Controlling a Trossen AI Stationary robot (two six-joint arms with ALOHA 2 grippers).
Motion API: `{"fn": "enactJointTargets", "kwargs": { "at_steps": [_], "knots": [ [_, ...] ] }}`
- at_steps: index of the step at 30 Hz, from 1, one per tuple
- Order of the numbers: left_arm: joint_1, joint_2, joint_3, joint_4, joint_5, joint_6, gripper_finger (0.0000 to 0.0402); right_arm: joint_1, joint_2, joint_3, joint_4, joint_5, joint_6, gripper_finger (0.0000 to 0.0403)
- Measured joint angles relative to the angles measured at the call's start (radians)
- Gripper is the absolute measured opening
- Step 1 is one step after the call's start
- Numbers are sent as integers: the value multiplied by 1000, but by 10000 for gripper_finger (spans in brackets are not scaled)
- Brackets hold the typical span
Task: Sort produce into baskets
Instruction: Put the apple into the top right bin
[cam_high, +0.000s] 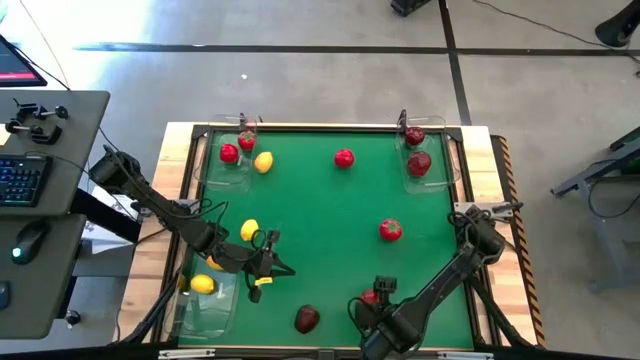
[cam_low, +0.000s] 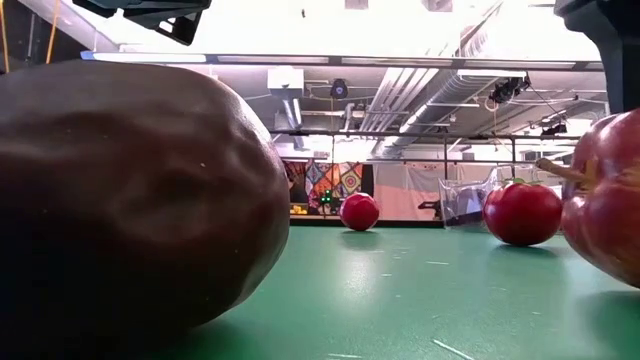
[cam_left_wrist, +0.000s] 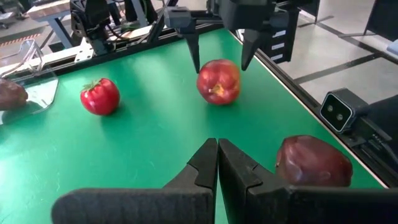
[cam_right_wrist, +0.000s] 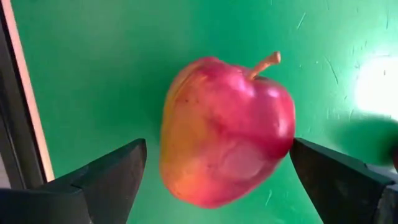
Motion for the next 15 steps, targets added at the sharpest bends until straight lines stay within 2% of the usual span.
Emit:
{"fn": "enactJointTargets", "kwargs": {
  "at_steps": [6, 15],
  "knots": [
    [0, 0, 0, 0, 0, 0, 0, -7, 0, -5, 19, 1, 12, 390],
    [0, 0, 0, -5, 0, -17, 0, -24, 0, -5, 24, -14, 112, 390]
  ]
}}
